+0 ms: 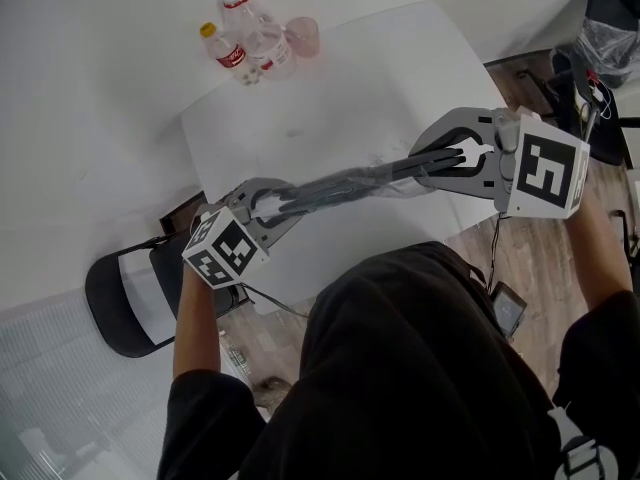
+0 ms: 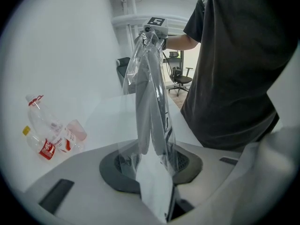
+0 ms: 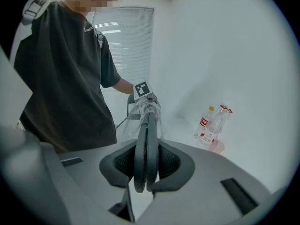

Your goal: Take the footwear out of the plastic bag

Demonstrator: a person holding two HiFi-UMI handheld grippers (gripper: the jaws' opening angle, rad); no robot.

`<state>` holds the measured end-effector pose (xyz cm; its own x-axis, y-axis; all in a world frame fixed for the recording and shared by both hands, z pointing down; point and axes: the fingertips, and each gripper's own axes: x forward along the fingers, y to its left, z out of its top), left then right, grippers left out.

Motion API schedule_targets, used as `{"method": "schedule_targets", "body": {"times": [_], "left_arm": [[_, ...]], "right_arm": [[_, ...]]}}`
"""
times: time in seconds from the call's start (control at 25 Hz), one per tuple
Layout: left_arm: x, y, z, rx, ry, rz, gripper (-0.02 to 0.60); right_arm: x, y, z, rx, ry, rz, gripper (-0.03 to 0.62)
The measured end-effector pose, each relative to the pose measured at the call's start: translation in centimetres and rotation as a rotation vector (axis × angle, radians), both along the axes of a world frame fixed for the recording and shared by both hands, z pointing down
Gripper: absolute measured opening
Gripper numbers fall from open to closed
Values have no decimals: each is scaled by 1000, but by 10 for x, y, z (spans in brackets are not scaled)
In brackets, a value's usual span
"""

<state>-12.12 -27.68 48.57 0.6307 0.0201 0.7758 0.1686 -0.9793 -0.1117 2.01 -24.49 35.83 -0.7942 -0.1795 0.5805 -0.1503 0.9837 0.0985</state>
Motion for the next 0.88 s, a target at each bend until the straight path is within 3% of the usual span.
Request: {"method": "schedule_targets", "body": {"times": [0.76, 0.88], "left_arm": [[-1, -15, 7, 68, 53, -4, 121], [1, -19, -5, 109, 26, -30, 66]], "right_arm": [[8, -2, -5, 39, 24, 9, 78], [26, -1, -24, 35, 5, 4, 78]]}}
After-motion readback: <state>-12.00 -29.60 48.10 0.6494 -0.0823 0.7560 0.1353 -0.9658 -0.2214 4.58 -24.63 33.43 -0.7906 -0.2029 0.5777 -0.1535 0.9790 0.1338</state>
